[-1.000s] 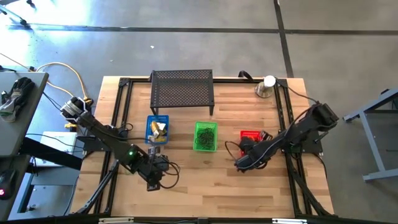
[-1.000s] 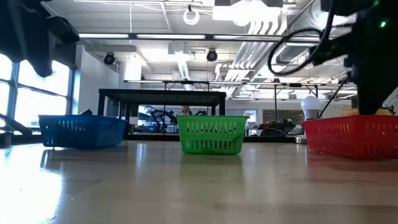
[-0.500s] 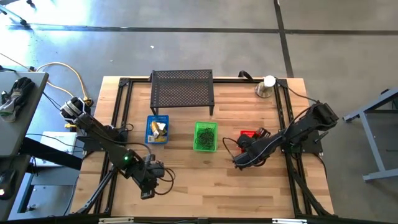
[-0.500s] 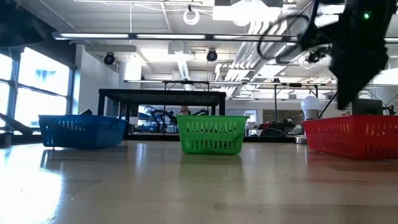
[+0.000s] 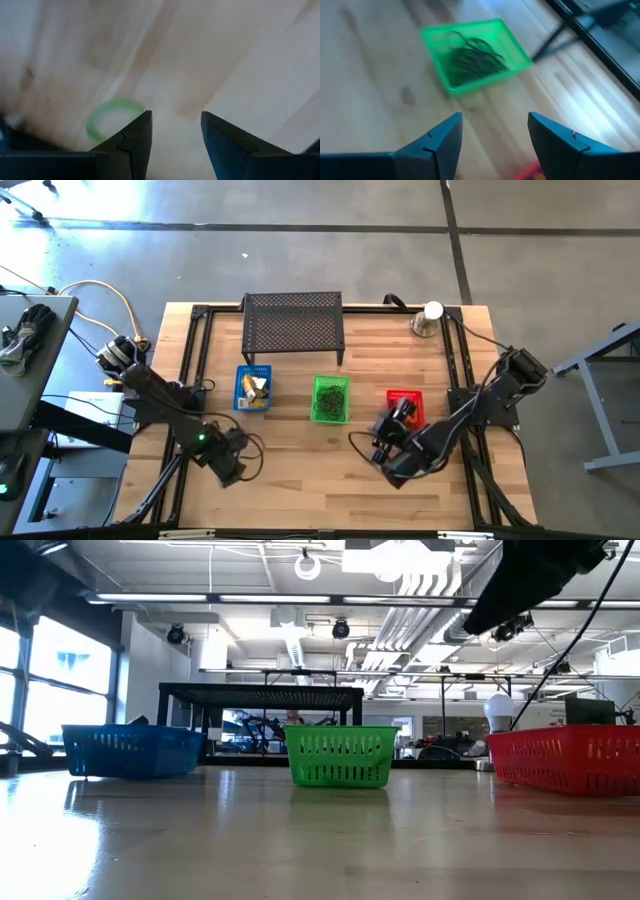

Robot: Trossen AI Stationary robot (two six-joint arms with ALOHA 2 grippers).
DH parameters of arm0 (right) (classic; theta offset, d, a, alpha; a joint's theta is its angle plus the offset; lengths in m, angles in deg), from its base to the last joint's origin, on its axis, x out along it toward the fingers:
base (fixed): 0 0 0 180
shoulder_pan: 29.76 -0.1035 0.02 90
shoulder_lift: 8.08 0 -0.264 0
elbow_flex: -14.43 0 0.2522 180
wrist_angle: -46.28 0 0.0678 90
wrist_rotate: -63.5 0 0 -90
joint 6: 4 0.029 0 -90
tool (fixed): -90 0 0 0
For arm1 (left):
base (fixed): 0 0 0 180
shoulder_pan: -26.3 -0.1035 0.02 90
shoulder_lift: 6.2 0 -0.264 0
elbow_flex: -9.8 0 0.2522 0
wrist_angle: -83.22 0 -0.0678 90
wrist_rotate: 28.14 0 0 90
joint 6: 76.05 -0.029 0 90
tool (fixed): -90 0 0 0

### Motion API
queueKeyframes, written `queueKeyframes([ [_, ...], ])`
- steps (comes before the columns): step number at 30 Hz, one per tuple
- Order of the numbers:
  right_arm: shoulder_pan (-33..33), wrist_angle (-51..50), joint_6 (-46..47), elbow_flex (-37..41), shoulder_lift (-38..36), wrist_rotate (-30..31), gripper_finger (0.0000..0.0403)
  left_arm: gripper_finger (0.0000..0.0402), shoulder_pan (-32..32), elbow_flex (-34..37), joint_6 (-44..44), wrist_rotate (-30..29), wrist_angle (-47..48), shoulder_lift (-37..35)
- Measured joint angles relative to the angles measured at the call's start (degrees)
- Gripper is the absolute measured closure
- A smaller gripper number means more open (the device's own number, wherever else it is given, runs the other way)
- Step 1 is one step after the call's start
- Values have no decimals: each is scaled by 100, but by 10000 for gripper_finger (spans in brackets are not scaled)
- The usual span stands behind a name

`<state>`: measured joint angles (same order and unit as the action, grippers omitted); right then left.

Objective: Pick & Place Office Desk Supplies
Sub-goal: Put the green rubber band into the green bin

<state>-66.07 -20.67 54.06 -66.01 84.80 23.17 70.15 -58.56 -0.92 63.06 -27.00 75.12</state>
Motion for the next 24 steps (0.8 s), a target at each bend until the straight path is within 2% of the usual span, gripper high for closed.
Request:
queueKeyframes([
  [3,-50,523,-523,0,0,-22,188,238,136,302,180,411,-153,-2],
  [7,-44,983,-908,0,0,-223,188,238,395,524,635,549,-183,-2],
  [12,-46,1305,-1154,0,0,-272,188,238,670,620,923,507,-182,18],
  [18,-32,1730,-1512,0,0,-332,188,238,938,763,954,156,-253,26],
  [24,2,2240,-1844,0,0,-451,188,238,998,923,1350,165,-285,24],
])
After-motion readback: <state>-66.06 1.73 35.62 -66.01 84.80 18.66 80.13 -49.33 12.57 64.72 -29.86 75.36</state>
